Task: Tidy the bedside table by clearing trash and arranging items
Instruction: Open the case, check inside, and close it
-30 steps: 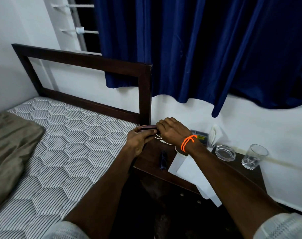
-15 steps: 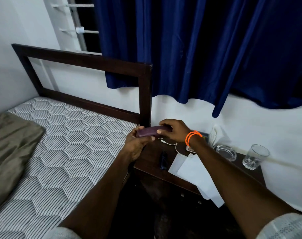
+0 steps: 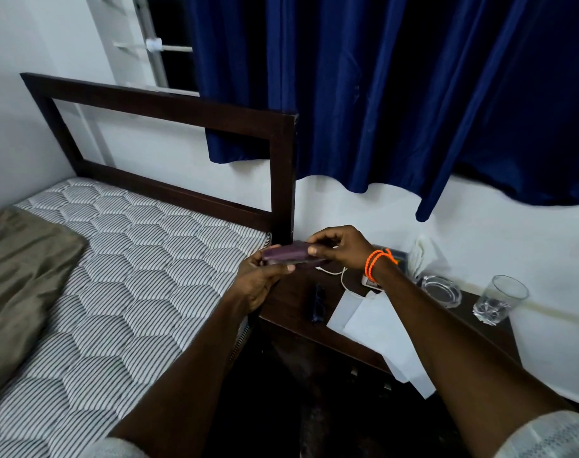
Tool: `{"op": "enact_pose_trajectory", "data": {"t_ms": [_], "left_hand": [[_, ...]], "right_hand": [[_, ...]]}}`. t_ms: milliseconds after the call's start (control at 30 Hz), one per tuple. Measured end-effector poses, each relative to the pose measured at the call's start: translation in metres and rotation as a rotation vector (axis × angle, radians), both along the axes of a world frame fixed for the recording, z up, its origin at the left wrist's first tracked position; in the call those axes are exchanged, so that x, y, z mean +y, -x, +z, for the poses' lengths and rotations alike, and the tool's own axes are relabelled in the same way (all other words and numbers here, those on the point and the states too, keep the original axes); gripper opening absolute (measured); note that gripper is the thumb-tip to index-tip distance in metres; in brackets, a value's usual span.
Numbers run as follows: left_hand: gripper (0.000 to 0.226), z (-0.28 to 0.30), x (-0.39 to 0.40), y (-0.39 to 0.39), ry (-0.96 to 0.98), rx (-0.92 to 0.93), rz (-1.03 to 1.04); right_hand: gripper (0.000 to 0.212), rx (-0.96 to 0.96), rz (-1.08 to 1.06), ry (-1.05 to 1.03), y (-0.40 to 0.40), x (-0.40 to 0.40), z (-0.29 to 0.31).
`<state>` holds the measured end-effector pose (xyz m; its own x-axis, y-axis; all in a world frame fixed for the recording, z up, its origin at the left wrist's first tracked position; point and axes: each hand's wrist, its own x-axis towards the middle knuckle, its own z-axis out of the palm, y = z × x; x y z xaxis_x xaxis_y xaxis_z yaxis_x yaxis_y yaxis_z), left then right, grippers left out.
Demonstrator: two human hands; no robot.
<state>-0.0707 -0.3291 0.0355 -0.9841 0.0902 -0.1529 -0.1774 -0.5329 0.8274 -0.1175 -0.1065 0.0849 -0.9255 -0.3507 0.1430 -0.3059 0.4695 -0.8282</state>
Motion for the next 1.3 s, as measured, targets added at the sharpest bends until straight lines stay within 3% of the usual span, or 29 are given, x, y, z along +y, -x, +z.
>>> {"op": "enact_pose_trajectory", "data": {"t_ms": [133, 233, 300, 533, 733, 867, 1133, 1200, 1300], "left_hand": [[0.070, -0.004, -0.001, -0.001, 0.035, 0.028, -0.020], [0.078, -0.005, 0.000, -0.003, 0.084, 0.093, -0.043], [0.084, -0.006, 0.001, -0.005, 0.080, 0.138, -0.072], [0.103, -0.012, -0.002, -0.004, 0.004, 0.134, -0.076], [0.087, -0.012, -0.003, -0.001, 0.010, 0.150, -0.053], [0.089, -0.016, -0.005, 0.002, 0.040, 0.152, -0.047], [0.080, -0.027, -0.005, 0.002, 0.140, 0.064, 0.006], [0.074, -0.030, -0.008, 0.003, 0.162, 0.055, 0.065], [0.069, -0.037, -0.014, 0.004, 0.146, 0.031, 0.140]], "right_hand": [[0.021, 0.034, -0.065, -0.009, 0.000, -0.006, 0.003], [0.054, 0.082, -0.181, -0.095, 0.005, -0.009, 0.003], [0.065, 0.104, -0.274, -0.116, 0.007, -0.011, 0.004], [0.067, 0.056, -0.414, -0.115, 0.016, -0.012, -0.009], [0.061, -0.056, -0.473, -0.022, 0.020, -0.013, -0.019], [0.054, -0.102, -0.471, 0.014, 0.024, -0.013, -0.022], [0.060, -0.175, -0.493, 0.017, 0.030, -0.016, -0.024], [0.053, -0.213, -0.494, 0.060, 0.029, -0.016, -0.028], [0.026, -0.219, -0.482, 0.052, 0.026, -0.011, -0.044]]}}
